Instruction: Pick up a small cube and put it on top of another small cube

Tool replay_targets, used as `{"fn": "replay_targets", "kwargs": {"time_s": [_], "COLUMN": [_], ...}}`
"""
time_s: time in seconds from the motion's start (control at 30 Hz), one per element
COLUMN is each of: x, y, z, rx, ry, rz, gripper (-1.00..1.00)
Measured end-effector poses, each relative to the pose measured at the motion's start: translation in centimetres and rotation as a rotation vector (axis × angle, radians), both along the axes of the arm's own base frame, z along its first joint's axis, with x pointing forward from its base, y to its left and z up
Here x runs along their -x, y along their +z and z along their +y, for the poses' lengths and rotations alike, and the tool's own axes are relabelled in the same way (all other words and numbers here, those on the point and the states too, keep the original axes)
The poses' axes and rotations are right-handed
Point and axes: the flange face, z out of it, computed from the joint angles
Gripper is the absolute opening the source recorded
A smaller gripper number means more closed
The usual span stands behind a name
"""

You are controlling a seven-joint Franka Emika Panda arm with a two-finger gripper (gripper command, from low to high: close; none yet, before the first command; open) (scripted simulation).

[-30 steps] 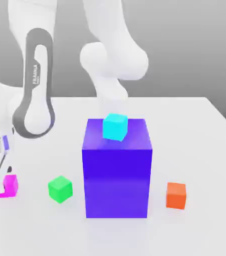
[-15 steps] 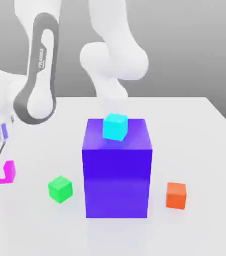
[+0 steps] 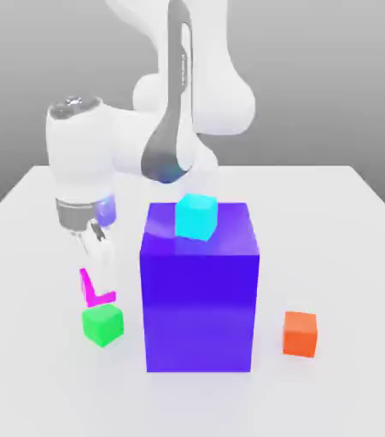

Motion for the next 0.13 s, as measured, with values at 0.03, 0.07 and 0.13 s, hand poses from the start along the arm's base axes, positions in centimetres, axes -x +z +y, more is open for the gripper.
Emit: {"fn": "replay_targets", "kwargs": {"time_s": [0.03,0.07,0.13], "x": [0.07,0.11,0.03], "y": [-0.85,-1.32,-1.32], "z": [0.03,0.09,0.24], "rx": [-0.001,-0.002,-0.002], "ry": [0.000,0.001,0.006], "rz": [-0.001,-0.001,-0.001], "gripper": [-1.00,1.00,1.00]}}
